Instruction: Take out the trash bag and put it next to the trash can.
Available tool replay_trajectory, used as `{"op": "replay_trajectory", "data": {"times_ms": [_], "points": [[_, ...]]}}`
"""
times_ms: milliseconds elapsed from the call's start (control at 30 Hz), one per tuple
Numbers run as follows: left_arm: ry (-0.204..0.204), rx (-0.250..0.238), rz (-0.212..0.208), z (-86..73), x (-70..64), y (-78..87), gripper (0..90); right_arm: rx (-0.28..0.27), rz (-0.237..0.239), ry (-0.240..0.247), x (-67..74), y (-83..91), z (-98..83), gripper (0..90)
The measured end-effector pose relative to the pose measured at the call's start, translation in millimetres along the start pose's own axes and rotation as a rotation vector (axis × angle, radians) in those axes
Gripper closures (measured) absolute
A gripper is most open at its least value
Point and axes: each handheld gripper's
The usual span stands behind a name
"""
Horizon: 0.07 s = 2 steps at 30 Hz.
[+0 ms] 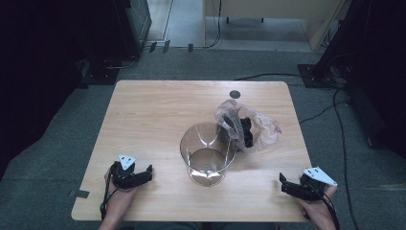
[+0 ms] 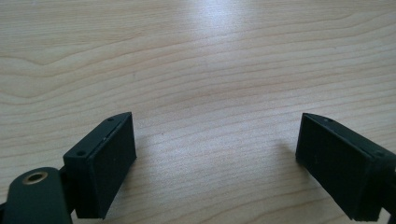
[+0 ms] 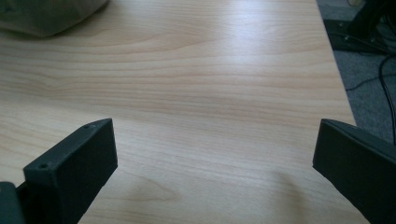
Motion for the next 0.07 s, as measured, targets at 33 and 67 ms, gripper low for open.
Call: {"op": "replay_trajectory", "data": {"times_ms": [33,67], "points": [[0.000,0.000,0.000,0.0,0.0,0.0,11.4,-0.006,-0.005,-0.009,-0.3,0.1,-0.3,0.0],[0.000,0.000,0.001,0.0,0.0,0.0,11.5,-0.011,-0.013,-0.013,-0.1,0.1,-0.7,0.0]]}}
Point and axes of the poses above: each handheld gripper's, and its own axes: y roughly backward along the jaws, z roughly out of its top, x roughly to its left
